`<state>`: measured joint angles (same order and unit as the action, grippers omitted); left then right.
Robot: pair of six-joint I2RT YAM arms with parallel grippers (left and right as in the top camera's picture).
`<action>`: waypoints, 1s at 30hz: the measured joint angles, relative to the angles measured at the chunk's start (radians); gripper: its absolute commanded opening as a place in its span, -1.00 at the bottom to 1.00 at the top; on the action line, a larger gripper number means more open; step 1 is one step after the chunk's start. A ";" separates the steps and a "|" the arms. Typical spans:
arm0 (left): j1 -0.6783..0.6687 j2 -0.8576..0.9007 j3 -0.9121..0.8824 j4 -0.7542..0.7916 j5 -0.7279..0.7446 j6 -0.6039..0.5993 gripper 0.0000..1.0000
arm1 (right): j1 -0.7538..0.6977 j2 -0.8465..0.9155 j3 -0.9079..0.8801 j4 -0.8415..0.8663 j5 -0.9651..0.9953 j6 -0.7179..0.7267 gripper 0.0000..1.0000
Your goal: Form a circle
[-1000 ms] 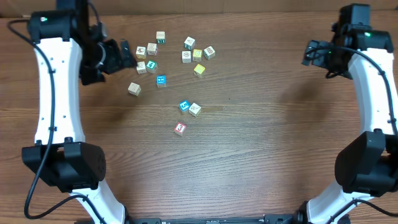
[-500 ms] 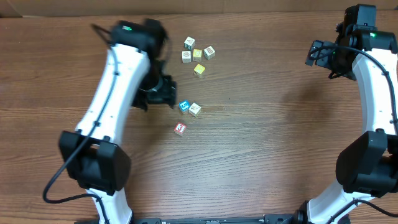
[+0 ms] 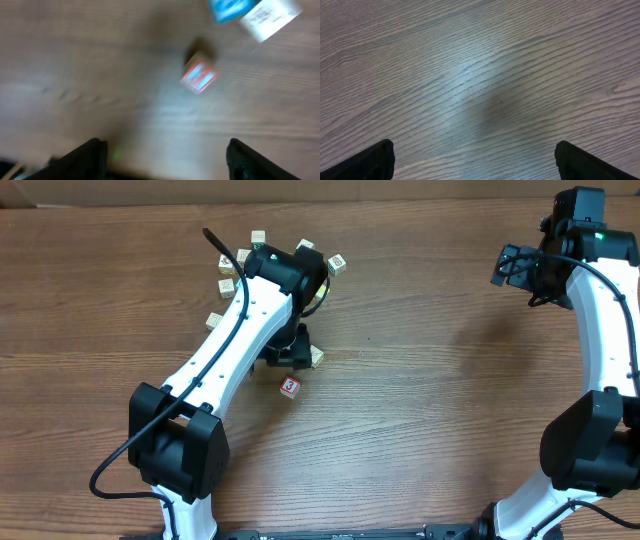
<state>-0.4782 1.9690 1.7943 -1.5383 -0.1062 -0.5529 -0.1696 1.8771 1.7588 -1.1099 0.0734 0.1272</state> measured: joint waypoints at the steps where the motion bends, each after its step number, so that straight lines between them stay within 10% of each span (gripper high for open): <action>1: 0.000 0.000 -0.004 0.022 0.014 0.021 0.54 | 0.000 0.000 0.000 0.000 0.000 0.000 1.00; 15: -0.013 0.000 -0.266 0.189 0.080 0.138 0.53 | 0.000 0.000 0.000 0.000 0.000 0.000 1.00; 30: -0.018 0.000 -0.441 0.440 0.092 0.145 -0.08 | 0.000 0.000 0.000 0.000 0.000 0.000 1.00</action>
<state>-0.4961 1.9690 1.3529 -1.0985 -0.0147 -0.4076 -0.1696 1.8771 1.7588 -1.1099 0.0731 0.1268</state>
